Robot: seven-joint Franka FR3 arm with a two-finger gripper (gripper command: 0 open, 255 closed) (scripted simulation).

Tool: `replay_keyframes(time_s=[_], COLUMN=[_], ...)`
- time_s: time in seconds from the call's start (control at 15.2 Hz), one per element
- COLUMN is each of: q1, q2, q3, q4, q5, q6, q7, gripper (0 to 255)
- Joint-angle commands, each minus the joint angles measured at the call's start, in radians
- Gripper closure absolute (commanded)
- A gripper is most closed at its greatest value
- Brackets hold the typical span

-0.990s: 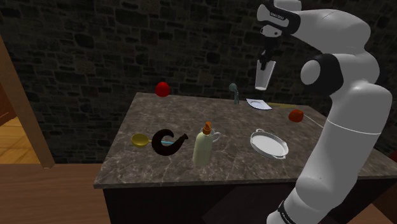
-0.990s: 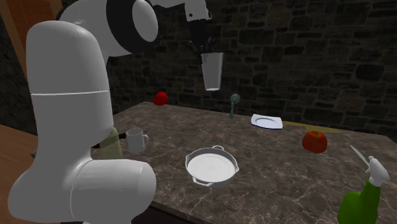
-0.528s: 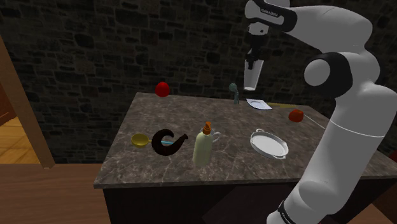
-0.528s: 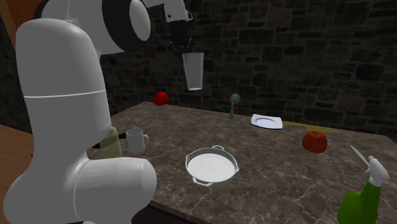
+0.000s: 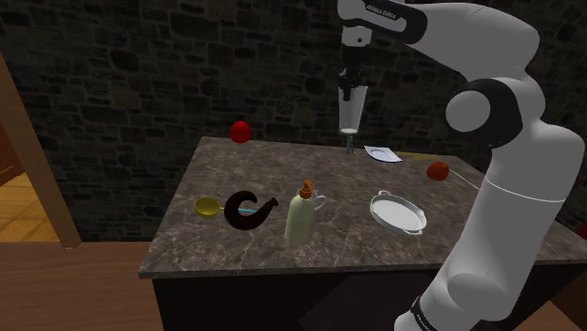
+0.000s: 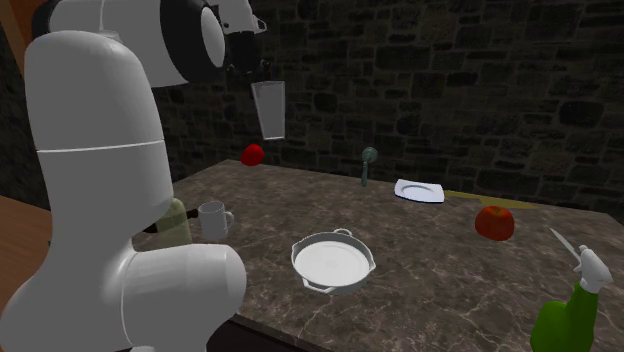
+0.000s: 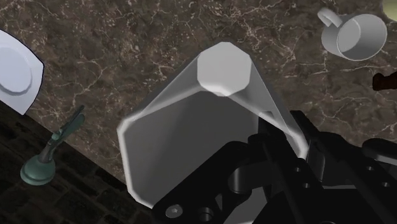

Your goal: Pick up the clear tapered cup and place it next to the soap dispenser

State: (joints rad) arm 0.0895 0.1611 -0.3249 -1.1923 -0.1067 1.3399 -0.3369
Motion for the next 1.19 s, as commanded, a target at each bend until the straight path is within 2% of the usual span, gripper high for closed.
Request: replay_keyframes(time_s=[0.0, 0.4, 0.59, 1.12], q1=[0.026, 0.094, 0.127, 0.152], q2=[0.012, 0.107, 0.198, 0.091], q3=[0.018, 0.064, 0.086, 0.091], q4=[0.018, 0.158, 0.298, 0.023], q5=[0.001, 0.019, 0.035, 0.014], q6=[-0.012, -0.077, -0.136, 0.032], q7=[0.045, 0.163, 0.224, 0.254], gripper=[255, 255, 255, 255])
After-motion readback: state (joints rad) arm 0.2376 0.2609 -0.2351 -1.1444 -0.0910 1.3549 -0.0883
